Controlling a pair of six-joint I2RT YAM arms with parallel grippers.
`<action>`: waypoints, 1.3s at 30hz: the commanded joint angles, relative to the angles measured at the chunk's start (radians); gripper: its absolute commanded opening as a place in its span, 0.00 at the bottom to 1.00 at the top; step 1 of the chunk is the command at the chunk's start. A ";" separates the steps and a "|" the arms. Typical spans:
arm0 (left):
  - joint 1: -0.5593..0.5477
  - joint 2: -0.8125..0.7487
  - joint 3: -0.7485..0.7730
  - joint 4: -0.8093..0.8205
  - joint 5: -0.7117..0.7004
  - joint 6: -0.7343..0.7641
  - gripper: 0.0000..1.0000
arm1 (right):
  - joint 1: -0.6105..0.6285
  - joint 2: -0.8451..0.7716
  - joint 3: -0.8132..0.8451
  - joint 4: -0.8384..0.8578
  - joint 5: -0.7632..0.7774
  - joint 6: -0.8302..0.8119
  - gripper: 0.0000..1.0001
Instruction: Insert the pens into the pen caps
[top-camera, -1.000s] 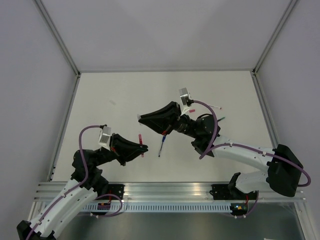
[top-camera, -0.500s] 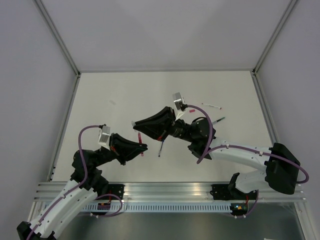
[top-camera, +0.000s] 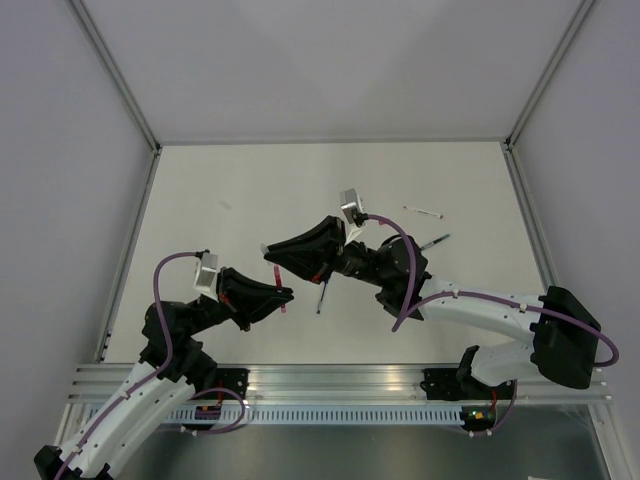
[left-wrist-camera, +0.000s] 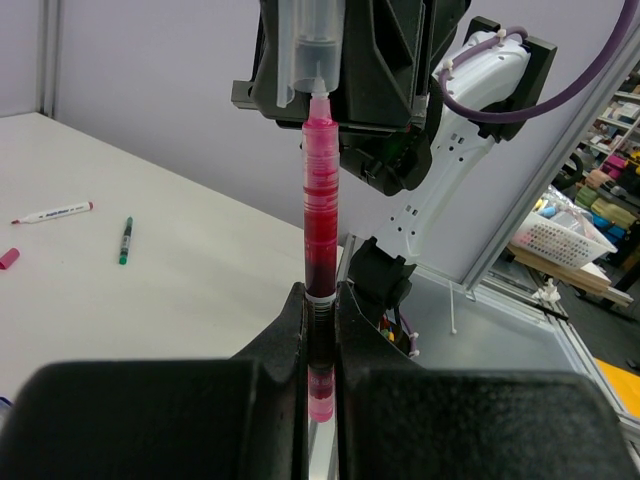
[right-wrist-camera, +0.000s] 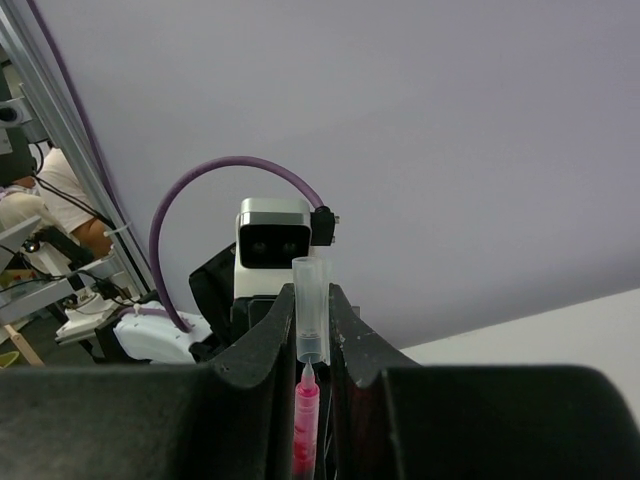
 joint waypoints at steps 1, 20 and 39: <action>-0.002 -0.004 -0.001 0.021 -0.004 0.018 0.02 | 0.005 -0.027 0.027 -0.011 0.015 -0.047 0.00; -0.002 0.044 0.010 -0.009 -0.030 0.038 0.02 | 0.003 -0.031 0.056 -0.072 0.038 -0.081 0.00; -0.002 0.013 0.007 -0.021 -0.042 0.044 0.02 | 0.003 -0.073 0.029 -0.095 0.052 -0.095 0.00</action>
